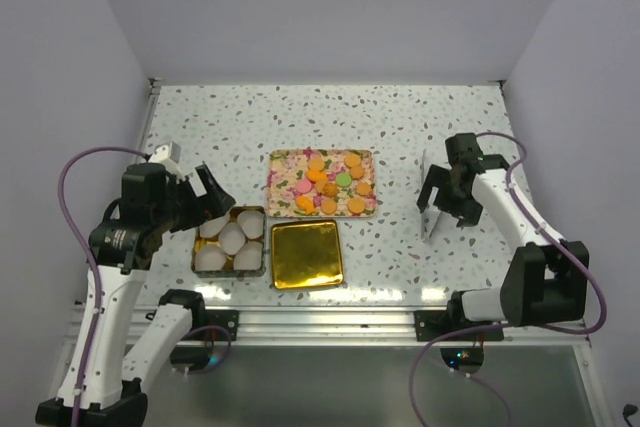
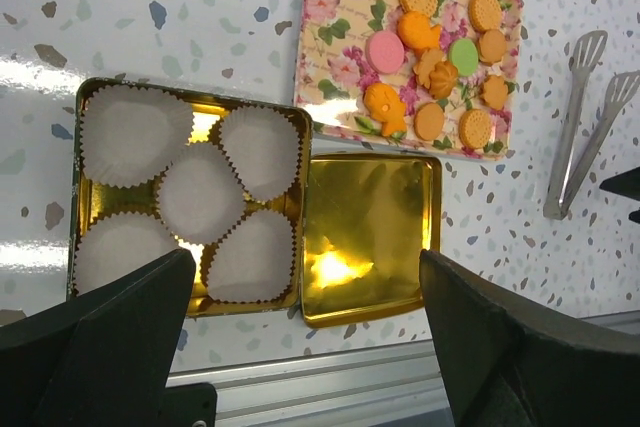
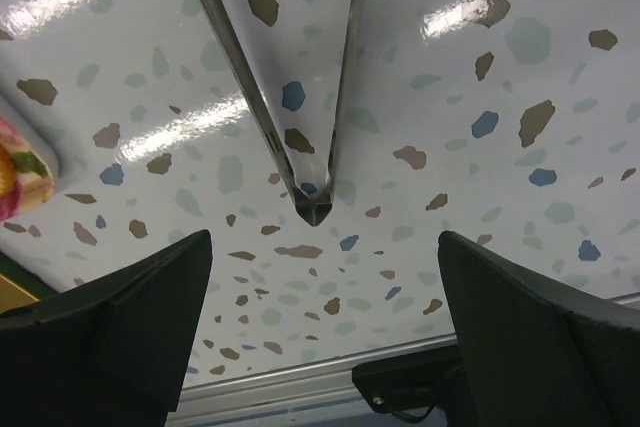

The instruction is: Pack the cookies

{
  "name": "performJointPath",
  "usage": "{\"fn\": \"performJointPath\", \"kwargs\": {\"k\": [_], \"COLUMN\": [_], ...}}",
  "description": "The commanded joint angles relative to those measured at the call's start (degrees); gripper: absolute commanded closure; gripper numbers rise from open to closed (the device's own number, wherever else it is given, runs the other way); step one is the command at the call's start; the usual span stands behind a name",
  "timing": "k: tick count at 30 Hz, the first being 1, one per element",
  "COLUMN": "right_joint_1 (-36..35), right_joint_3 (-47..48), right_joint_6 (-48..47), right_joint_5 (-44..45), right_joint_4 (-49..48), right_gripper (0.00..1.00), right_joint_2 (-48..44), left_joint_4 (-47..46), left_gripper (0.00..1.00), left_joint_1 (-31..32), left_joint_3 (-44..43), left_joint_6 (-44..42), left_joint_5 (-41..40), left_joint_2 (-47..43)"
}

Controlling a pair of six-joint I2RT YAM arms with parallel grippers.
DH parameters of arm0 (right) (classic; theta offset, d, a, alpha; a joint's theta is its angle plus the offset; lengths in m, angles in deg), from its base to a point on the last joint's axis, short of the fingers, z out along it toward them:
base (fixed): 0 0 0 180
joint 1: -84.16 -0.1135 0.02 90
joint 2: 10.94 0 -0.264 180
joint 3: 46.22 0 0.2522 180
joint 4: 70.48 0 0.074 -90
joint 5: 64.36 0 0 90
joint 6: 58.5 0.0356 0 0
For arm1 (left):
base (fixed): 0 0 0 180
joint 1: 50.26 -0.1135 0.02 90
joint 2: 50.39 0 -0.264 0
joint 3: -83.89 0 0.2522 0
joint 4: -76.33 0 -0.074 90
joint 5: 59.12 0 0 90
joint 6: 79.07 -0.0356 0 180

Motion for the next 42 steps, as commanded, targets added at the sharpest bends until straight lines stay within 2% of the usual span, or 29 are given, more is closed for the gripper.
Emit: {"fn": "performJointPath", "kwargs": {"k": [1,8,21,26,31,34,35,36,39,42], "right_joint_1": [0.09,0.18,0.18,0.53,0.97,1.59,1.76,1.85,1.85,1.68], "right_joint_3": [-1.04,-3.42,3.78,4.49,3.26,2.56,2.30,2.21,2.56,4.65], "right_joint_6": [-3.56,-4.62,-6.38,-5.50,-4.80,-4.97,-5.06,-5.32,-6.20,-7.08], "right_joint_5": [-3.07,-5.01,-1.58,-0.35,0.70,0.62,0.44,0.27,-0.17,1.05], "right_joint_4": [1.20,-5.66,-11.72,-13.22,-15.68,-16.99,-17.17,-17.09,-16.48,-13.67], "right_gripper": [0.01,0.01,0.02,0.05,0.12,0.21,0.29,0.33,0.42,0.48], "right_joint_2": [2.47,6.61,20.31,21.56,20.86,19.89,19.80,19.63,18.14,15.33], "left_joint_4": [1.82,4.46,5.78,6.92,7.10,7.01,7.10,7.10,7.01,6.66], "left_gripper": [0.00,0.00,0.00,0.00,0.00,0.01,0.01,0.01,0.01,0.01], "left_joint_1": [0.29,0.38,0.38,0.38,0.38,0.64,0.73,0.81,1.25,1.52], "left_joint_3": [-2.78,-3.66,-2.42,-4.00,-5.06,-5.41,-5.50,-5.68,-6.20,-6.73], "left_joint_6": [-0.85,-1.99,-3.13,-4.01,-4.37,-4.54,-4.54,-4.54,-4.63,-4.72], "left_joint_5": [-1.04,-3.50,-5.79,-6.31,-5.70,-5.09,-5.17,-5.43,-5.79,-5.79], "left_joint_2": [-1.08,-2.31,-1.88,-1.09,-0.47,-0.21,-0.21,-0.03,0.06,0.23]}}
